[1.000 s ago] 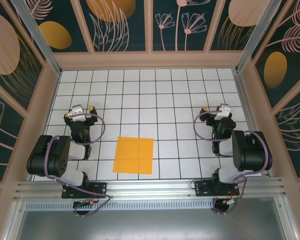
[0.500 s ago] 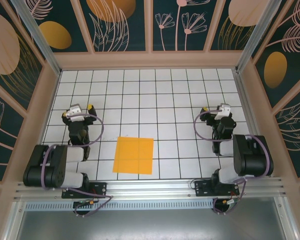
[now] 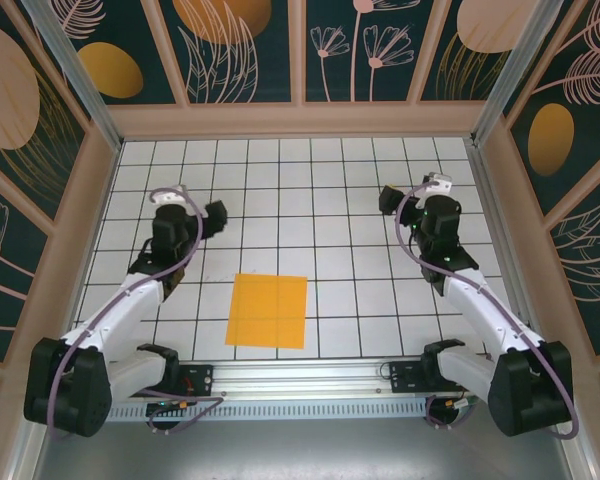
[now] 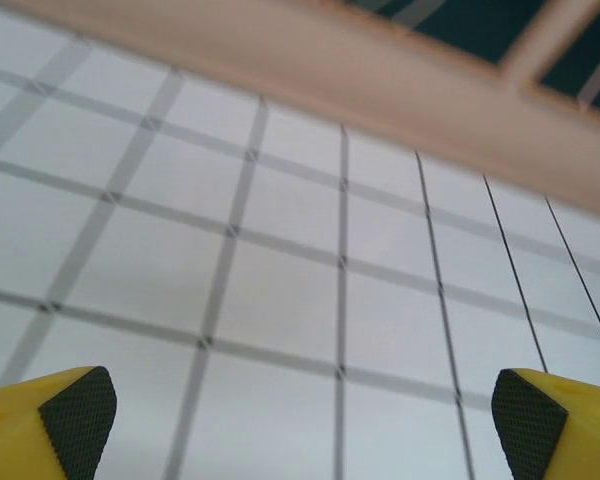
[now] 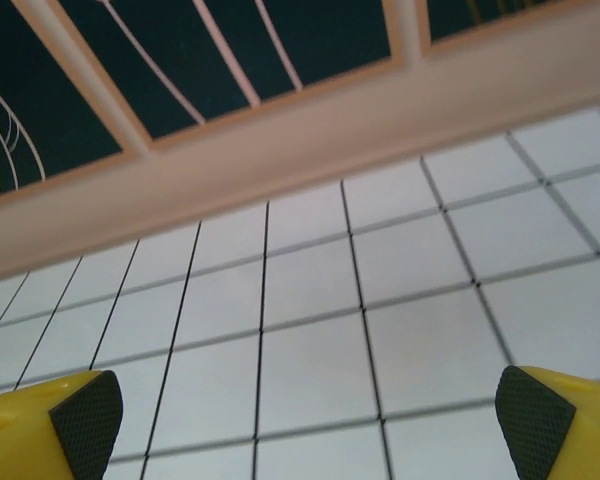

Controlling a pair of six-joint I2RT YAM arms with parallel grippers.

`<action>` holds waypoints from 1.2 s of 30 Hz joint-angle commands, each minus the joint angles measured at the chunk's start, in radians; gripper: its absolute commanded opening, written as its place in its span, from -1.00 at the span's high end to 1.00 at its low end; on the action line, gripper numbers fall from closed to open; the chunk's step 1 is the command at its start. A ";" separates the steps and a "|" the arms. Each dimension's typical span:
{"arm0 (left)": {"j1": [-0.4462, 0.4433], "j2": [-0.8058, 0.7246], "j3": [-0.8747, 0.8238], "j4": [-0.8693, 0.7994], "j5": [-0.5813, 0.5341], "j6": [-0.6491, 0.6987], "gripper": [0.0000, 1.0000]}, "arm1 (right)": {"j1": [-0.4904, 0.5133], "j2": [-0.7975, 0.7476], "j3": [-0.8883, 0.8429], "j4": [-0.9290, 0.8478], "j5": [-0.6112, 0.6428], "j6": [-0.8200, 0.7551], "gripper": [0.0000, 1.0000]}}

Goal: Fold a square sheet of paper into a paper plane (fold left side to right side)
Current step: Move the square sheet of paper to the center of the table.

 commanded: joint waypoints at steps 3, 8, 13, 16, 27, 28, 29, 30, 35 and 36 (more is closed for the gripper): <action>-0.205 0.051 0.074 -0.390 0.069 -0.152 -0.97 | 0.062 0.035 0.045 -0.273 0.039 0.114 -0.98; -0.450 0.193 0.180 -0.614 0.038 -0.260 -0.94 | 0.082 0.060 0.054 -0.312 0.094 0.116 -0.98; -0.621 0.287 0.205 -0.677 -0.008 -0.426 -0.89 | 0.084 0.057 0.052 -0.320 0.123 0.117 -0.98; -0.655 0.353 0.205 -0.663 -0.015 -0.467 -0.90 | 0.084 0.055 0.049 -0.319 0.126 0.116 -0.98; -0.668 0.546 0.228 -0.568 0.020 -0.442 -0.87 | 0.086 0.031 0.032 -0.330 0.139 0.109 -0.98; -0.668 0.555 0.232 -0.560 0.020 -0.437 -0.87 | 0.085 0.030 0.032 -0.330 0.139 0.109 -0.98; -0.668 0.569 0.241 -0.551 0.018 -0.429 -0.87 | 0.086 0.030 0.030 -0.331 0.139 0.110 -0.98; -0.666 0.587 0.255 -0.546 0.010 -0.420 -0.87 | 0.086 0.032 0.030 -0.330 0.138 0.109 -0.98; -0.667 0.733 0.404 -0.575 -0.068 -0.368 -0.89 | 0.085 0.035 0.030 -0.324 0.127 0.111 -0.97; -0.667 0.762 0.440 -0.581 -0.089 -0.359 -0.89 | 0.085 0.034 0.031 -0.327 0.127 0.111 -0.98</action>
